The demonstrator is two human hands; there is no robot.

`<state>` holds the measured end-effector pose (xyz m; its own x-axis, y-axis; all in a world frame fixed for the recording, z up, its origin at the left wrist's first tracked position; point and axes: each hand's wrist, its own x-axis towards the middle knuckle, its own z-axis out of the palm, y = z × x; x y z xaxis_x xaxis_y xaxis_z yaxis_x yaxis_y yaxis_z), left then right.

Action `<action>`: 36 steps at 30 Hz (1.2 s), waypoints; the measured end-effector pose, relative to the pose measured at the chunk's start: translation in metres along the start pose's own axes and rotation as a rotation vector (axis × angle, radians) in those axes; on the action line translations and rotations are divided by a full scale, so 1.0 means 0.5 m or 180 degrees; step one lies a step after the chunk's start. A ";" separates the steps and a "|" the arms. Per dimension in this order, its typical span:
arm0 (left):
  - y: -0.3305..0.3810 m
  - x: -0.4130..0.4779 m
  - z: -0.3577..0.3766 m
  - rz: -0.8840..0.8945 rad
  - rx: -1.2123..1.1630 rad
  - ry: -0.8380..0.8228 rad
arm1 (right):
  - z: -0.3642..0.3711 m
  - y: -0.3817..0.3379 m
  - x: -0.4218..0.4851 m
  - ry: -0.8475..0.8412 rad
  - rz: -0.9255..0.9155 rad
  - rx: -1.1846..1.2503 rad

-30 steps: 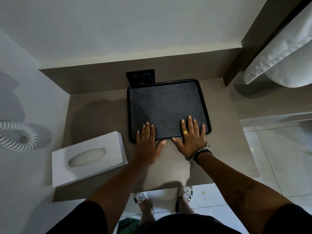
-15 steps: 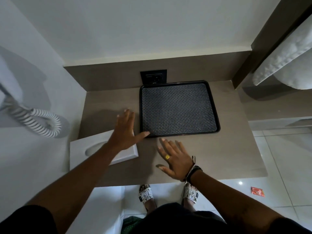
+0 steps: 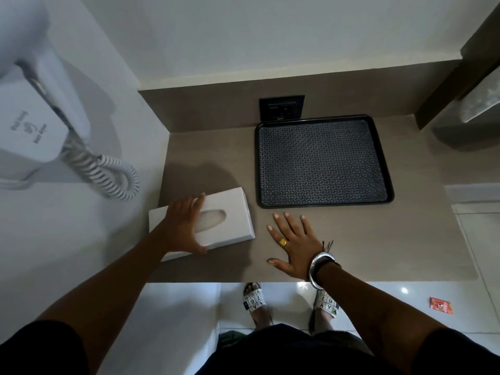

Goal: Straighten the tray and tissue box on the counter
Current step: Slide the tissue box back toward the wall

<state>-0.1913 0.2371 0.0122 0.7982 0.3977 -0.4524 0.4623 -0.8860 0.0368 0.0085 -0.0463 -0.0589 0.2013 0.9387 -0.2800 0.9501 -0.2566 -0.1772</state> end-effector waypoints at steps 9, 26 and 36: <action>0.017 0.036 -0.025 -0.1055 -0.0784 0.0559 | -0.006 -0.005 -0.004 -0.0107 0.0066 -0.0044; 0.000 0.259 -0.127 -0.3342 -0.1904 0.0945 | -0.006 -0.001 0.011 0.0046 -0.0008 -0.0033; 0.012 0.243 -0.078 -0.2394 -0.1390 0.1685 | -0.012 0.001 0.015 -0.0221 0.0058 -0.0081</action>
<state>-0.0765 0.2892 -0.0079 0.2619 0.9641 -0.0439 0.9308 -0.2403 0.2753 0.0118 -0.0379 -0.0552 0.2023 0.9155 -0.3478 0.9524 -0.2667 -0.1478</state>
